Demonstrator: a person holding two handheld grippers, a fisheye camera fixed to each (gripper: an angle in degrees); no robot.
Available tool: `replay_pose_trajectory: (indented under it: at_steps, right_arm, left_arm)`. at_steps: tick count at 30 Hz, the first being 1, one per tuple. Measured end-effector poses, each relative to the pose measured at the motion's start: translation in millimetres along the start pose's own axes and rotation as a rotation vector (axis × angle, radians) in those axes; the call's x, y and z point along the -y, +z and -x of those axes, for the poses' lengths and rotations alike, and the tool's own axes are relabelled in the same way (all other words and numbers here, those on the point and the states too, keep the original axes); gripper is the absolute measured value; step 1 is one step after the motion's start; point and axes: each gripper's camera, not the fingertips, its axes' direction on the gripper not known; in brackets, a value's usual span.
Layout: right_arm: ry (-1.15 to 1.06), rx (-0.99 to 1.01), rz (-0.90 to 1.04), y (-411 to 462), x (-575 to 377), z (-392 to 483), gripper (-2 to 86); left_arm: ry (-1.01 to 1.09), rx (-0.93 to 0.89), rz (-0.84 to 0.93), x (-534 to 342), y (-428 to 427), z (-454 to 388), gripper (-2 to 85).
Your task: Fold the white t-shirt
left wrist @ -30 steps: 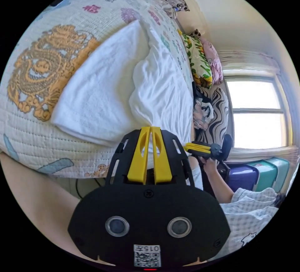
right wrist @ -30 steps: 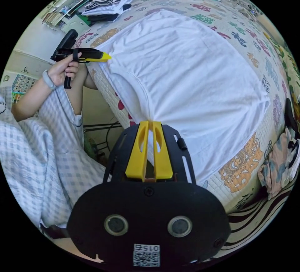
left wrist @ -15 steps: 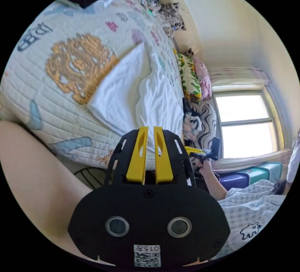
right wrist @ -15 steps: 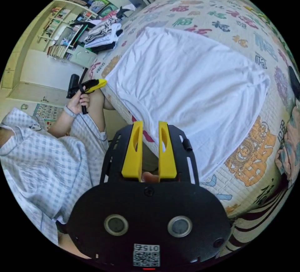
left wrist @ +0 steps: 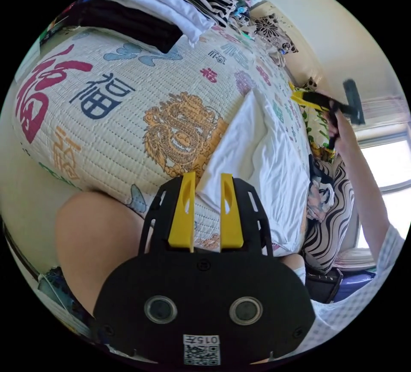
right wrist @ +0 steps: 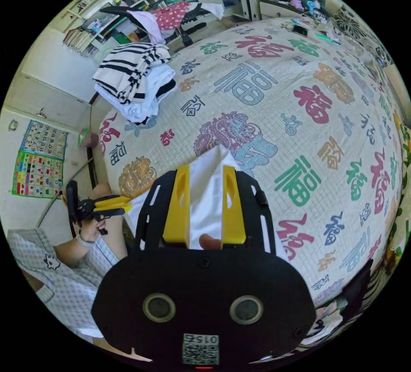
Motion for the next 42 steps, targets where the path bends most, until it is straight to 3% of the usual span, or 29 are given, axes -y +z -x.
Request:
replay_pose_trajectory:
  at_steps: [5, 9, 13, 18, 23, 28, 35, 42]
  right_arm:
    - [0.013, -0.179, 0.212, 40, 78, -6, 10.9]
    - [-0.001, -0.265, 0.395, 60, 99, -12, 3.5]
    - [-0.022, -0.289, 0.402, 39, 101, -15, 0.9]
    - [-0.003, -0.177, 0.266, -32, 83, -32, 0.3]
    - [-0.017, 0.01, 0.104, -137, 27, -68, 0.2]
    - [0.03, 0.221, -0.13, -265, -90, -128, 0.2]
    - [0.142, 0.382, -0.34, -353, -261, -227, 0.3]
    - [0.333, 0.475, -0.397, -356, -373, -319, 1.1]
  left_arm:
    - [-0.001, -0.044, 0.031, -4, 15, -1, 7.7]
    - [0.01, -0.004, 0.045, -7, 28, -7, 5.3]
    - [0.035, -0.019, 0.068, -14, 43, -12, 0.3]
    - [0.058, -0.086, -0.025, -28, 34, -17, -0.6]
    - [0.371, -0.325, -0.094, -65, 10, -72, -0.7]
    - [0.698, -0.438, -0.058, -112, 15, -170, -0.7]
    - [1.079, -0.538, 0.143, -192, 122, -317, -0.7]
    - [1.202, -0.442, 0.308, -235, 236, -389, -0.4]
